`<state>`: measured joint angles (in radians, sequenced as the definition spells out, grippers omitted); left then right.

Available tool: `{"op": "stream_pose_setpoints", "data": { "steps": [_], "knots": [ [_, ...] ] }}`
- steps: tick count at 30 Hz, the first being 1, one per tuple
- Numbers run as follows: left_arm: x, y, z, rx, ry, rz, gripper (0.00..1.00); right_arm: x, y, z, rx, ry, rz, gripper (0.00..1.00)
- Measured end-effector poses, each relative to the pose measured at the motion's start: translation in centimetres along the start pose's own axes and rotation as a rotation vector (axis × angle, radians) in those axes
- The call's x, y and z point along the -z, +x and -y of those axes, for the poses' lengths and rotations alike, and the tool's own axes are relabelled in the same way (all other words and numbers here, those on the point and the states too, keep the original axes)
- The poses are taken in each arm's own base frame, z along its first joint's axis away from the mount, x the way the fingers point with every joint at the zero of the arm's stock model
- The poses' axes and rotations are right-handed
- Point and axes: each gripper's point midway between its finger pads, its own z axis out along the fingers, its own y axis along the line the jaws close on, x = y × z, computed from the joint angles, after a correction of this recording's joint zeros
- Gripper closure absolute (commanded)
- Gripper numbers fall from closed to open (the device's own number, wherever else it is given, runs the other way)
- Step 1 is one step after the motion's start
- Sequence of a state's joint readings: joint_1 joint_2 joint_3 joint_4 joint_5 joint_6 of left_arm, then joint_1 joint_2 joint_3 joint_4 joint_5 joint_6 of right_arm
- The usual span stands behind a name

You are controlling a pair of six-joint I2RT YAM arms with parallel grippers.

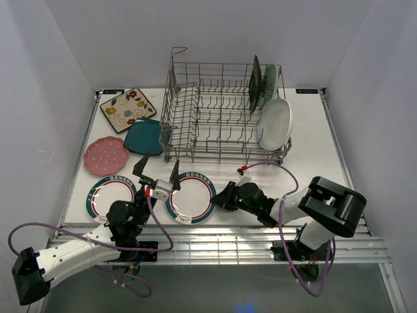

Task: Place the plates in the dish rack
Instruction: Pick up the plate at the center of the board.

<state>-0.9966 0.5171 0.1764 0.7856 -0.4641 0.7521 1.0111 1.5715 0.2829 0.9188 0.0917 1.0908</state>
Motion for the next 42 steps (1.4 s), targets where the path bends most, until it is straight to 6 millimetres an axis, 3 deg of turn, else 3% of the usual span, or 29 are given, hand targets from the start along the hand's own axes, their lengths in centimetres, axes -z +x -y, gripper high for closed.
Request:
{"op": "stream_pose_setpoints", "data": {
  "steps": [10,29,42],
  "knots": [
    [0.0,0.0,-0.1,0.001,-0.002,0.001,0.02,2.6,-1.9,-1.5,0.156,0.039,0.061,0.92],
    [0.1,-0.2,-0.4,0.0,-0.014,0.003,0.02,5.6,-7.8,-7.4,0.41,0.089,0.15,0.92],
    [0.4,-0.7,-1.5,0.021,-0.054,0.015,0.02,8.9,-14.1,-12.9,0.501,0.127,0.316,0.92]
  ]
}}
